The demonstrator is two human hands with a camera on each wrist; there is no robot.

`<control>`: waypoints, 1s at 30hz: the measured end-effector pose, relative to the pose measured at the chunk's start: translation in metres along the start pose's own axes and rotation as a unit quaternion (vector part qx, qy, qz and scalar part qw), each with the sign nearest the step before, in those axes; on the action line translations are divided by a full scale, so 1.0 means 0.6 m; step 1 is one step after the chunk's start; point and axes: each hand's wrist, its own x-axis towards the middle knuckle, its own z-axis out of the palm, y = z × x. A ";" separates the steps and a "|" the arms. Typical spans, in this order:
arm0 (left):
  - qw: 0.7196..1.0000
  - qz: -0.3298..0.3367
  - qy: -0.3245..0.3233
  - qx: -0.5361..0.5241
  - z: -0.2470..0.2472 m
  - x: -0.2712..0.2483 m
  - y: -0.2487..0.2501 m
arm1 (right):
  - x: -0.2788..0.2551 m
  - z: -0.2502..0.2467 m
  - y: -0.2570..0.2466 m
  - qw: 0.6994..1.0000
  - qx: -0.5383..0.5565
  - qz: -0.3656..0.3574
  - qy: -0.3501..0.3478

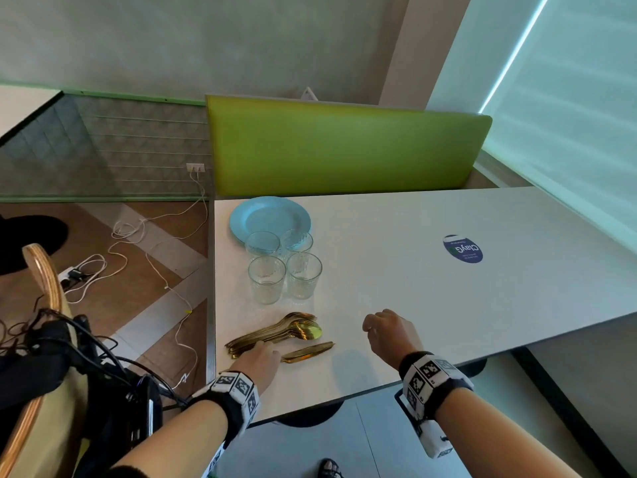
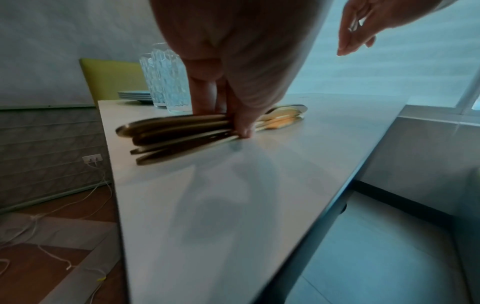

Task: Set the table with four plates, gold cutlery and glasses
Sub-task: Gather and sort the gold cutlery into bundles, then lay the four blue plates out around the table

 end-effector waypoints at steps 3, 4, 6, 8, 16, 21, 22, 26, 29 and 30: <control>1.000 -0.001 0.003 -0.006 -0.004 0.005 -0.006 | -0.004 -0.002 0.003 1.000 -0.013 0.000 0.000; 1.000 0.001 0.004 -0.004 -0.006 0.007 -0.007 | -0.004 -0.004 0.002 1.000 -0.019 0.003 0.000; 1.000 0.004 0.005 0.012 -0.010 0.007 -0.006 | -0.002 -0.006 0.004 1.000 -0.023 0.006 0.000; 0.999 0.011 0.015 0.026 -0.014 0.008 -0.006 | -0.003 -0.009 0.003 1.000 -0.016 0.015 0.004; 0.998 0.035 0.037 0.039 -0.019 0.012 -0.014 | 0.004 -0.007 0.000 0.999 -0.010 0.028 0.018; 0.996 0.046 0.042 0.064 -0.047 0.002 -0.025 | 0.021 -0.024 -0.010 0.999 0.003 0.033 -0.009; 0.995 0.047 0.056 0.064 -0.053 0.002 -0.028 | 0.025 -0.028 -0.012 0.999 0.007 0.032 -0.009; 0.987 0.089 0.130 0.022 -0.088 0.010 -0.041 | 0.048 -0.044 -0.020 0.999 -0.010 0.040 -0.019; 0.971 0.124 0.201 -0.037 -0.137 0.019 -0.058 | 0.070 -0.057 -0.024 0.999 -0.015 0.045 -0.025; 0.966 0.119 0.222 -0.062 -0.157 0.023 -0.065 | 0.079 -0.061 -0.025 0.998 -0.018 0.047 -0.031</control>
